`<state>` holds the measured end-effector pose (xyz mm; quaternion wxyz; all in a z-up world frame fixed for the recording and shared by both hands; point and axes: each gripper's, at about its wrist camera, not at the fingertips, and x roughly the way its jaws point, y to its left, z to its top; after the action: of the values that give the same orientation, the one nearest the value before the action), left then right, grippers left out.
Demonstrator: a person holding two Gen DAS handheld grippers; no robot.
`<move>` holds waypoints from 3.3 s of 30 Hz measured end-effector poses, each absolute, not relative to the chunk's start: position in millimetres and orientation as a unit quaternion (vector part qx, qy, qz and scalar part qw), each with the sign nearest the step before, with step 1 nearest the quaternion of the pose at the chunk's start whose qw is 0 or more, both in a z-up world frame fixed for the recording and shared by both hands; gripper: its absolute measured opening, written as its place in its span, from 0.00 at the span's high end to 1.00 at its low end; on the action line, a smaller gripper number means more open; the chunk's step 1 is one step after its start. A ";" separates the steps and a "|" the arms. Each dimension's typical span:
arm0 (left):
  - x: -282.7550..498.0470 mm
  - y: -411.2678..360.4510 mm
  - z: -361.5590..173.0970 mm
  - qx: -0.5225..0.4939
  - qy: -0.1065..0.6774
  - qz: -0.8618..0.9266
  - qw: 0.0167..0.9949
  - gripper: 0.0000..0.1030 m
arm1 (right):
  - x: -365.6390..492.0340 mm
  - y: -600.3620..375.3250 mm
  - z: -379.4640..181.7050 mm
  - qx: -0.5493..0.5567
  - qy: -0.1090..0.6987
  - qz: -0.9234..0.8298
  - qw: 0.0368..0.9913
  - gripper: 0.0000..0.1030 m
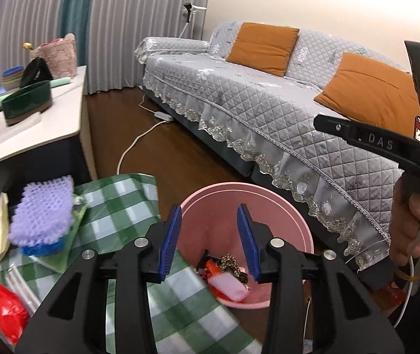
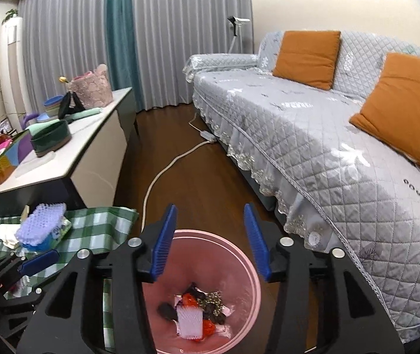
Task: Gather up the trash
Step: 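Move both open tools back over the table toward the red bag, then grasp the red plastic bag with the left tool while the right tool grasps the lavender foam net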
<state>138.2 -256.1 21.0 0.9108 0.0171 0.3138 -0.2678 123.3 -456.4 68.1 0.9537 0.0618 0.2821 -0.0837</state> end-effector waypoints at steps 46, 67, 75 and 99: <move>48.1 -32.9 27.9 -0.028 0.296 -0.078 0.951 0.62 | 99.8 -317.6 111.4 0.037 0.234 0.057 0.970 0.51; 100.3 5.6 -30.8 -0.086 0.353 -0.032 0.931 0.59 | 160.1 -244.6 65.0 0.026 0.294 0.117 0.948 0.52; 117.5 6.6 -47.3 -0.101 0.372 -0.027 0.922 0.45 | 191.4 -227.8 27.0 0.041 0.346 0.132 0.928 0.51; 128.6 -16.4 -47.8 -0.083 0.380 -0.054 0.920 0.60 | 220.8 -221.6 -10.2 0.101 0.410 0.174 0.889 0.97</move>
<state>128.6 -16.4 -47.8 0.9196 -0.0834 0.3801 -0.0544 220.8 -221.6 -10.2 0.8894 0.1010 0.4105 0.1739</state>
